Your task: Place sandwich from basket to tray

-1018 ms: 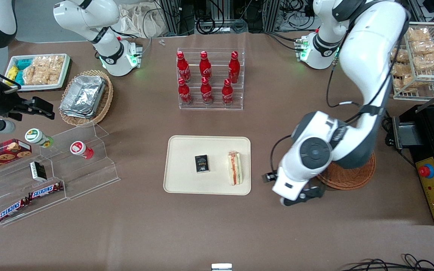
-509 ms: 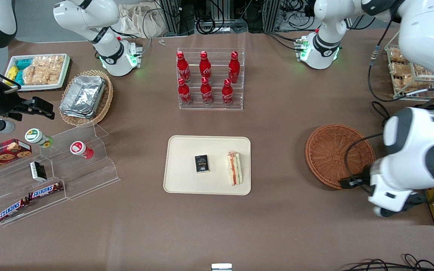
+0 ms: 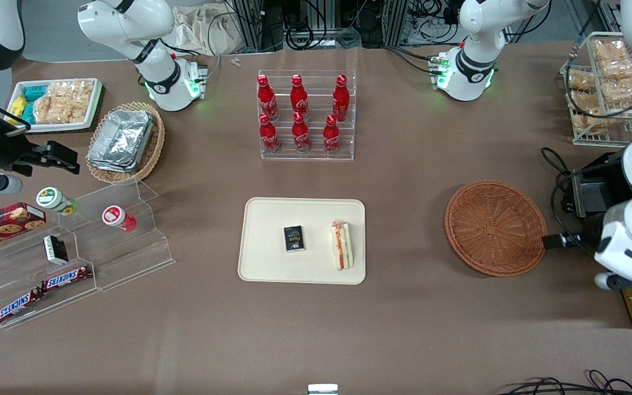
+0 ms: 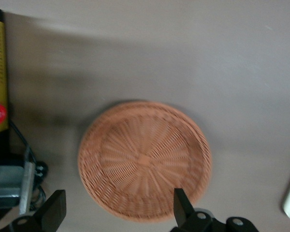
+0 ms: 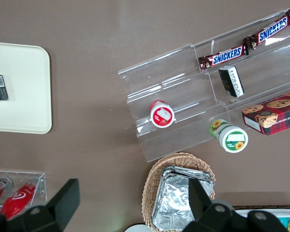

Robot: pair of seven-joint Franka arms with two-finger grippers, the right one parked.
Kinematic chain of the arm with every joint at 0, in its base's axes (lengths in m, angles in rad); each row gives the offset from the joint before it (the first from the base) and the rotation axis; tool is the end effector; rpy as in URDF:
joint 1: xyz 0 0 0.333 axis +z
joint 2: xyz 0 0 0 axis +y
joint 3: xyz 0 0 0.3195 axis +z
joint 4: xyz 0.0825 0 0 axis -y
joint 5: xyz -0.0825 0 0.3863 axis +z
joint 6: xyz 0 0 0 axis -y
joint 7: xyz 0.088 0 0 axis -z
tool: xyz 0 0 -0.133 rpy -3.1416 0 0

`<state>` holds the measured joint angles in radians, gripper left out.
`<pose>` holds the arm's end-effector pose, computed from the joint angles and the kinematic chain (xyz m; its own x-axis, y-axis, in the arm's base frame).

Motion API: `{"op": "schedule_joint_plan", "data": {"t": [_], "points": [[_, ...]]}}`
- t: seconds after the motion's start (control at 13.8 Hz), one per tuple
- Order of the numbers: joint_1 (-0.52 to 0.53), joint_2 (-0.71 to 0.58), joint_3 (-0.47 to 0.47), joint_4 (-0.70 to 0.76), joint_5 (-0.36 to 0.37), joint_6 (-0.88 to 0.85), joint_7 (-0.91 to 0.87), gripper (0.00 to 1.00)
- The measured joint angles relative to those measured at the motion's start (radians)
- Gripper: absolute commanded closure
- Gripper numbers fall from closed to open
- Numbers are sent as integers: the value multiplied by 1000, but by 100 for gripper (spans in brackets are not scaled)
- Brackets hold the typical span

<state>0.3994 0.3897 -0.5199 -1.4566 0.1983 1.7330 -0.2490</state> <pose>0.6611 -0.0107 0.4563 0.9914 0.1170 -0.0590 0.1161 -0.9931 -0.0185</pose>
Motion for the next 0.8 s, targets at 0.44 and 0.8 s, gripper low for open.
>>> {"op": "schedule_joint_plan", "data": {"t": [0.44, 0.8], "points": [[-1, -336, -55, -328, -146, 42, 116, 0], [1, -368, -50, -361, -163, 37, 148, 0]]}}
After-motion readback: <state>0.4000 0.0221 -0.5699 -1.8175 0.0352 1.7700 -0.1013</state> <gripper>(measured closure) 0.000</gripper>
